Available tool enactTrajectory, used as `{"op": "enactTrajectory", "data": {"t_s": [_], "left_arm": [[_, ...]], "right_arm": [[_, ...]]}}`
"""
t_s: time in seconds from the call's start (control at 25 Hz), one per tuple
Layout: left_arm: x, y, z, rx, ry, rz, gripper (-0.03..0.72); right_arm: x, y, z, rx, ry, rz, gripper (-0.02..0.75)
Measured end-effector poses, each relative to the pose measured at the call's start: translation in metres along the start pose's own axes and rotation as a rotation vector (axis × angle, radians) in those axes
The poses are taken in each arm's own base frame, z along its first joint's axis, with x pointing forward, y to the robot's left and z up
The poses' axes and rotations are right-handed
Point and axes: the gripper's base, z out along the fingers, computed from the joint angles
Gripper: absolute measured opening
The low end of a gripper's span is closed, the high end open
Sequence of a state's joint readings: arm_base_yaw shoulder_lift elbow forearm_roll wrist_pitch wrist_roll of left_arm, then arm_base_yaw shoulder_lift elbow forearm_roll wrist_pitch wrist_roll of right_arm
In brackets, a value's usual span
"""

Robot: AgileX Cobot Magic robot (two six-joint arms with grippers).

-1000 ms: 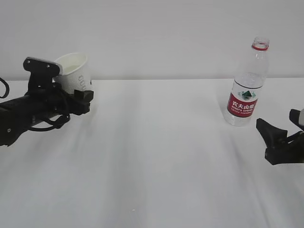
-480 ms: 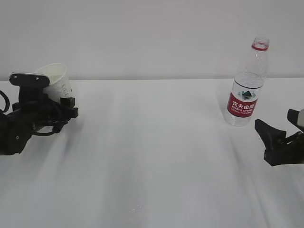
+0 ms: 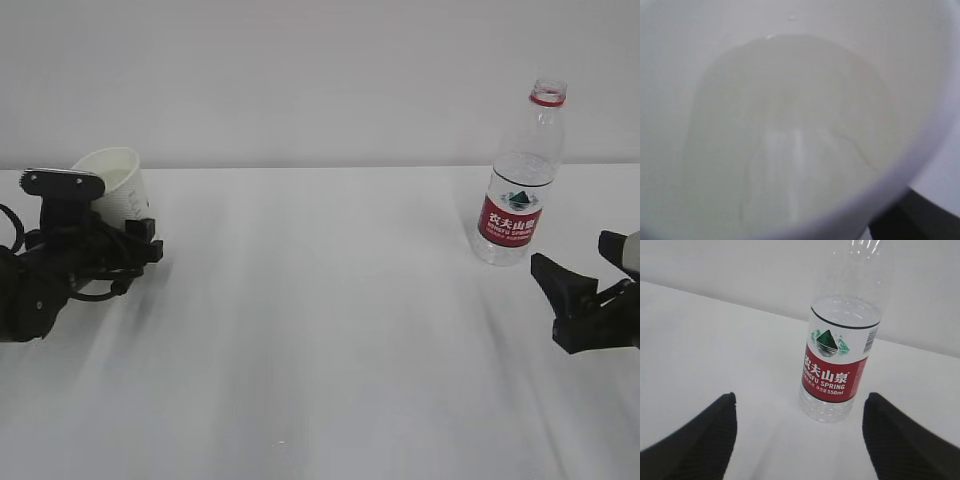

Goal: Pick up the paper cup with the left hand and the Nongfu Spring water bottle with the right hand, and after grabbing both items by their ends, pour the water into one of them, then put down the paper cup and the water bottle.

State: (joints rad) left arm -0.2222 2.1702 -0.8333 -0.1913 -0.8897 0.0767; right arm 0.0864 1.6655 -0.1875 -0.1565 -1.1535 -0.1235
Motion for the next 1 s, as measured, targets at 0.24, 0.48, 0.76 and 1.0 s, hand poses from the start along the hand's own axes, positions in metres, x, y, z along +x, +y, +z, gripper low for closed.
{"op": "enactTrajectory", "data": {"t_s": [0.24, 0.48, 0.76, 1.0], "left_arm": [[0.002, 0.001, -0.003, -0.003, -0.009, 0.003, 0.521], [-0.004, 0.001, -0.003, -0.008, -0.082, 0.003, 0.678], [-0.004, 0.002, -0.007, -0.009, -0.078, 0.003, 0.69], [-0.009, 0.005, -0.031, -0.009, -0.07, 0.005, 0.69]], "right_arm": [[0.0, 0.0, 0.0, -0.002, 0.0, -0.002, 0.589], [0.0, 0.001, 0.0, -0.008, -0.001, -0.005, 0.589], [0.0, 0.001, 0.0, -0.008, -0.001, -0.005, 0.589], [0.0, 0.001, 0.0, -0.012, -0.001, -0.007, 0.589]]}}
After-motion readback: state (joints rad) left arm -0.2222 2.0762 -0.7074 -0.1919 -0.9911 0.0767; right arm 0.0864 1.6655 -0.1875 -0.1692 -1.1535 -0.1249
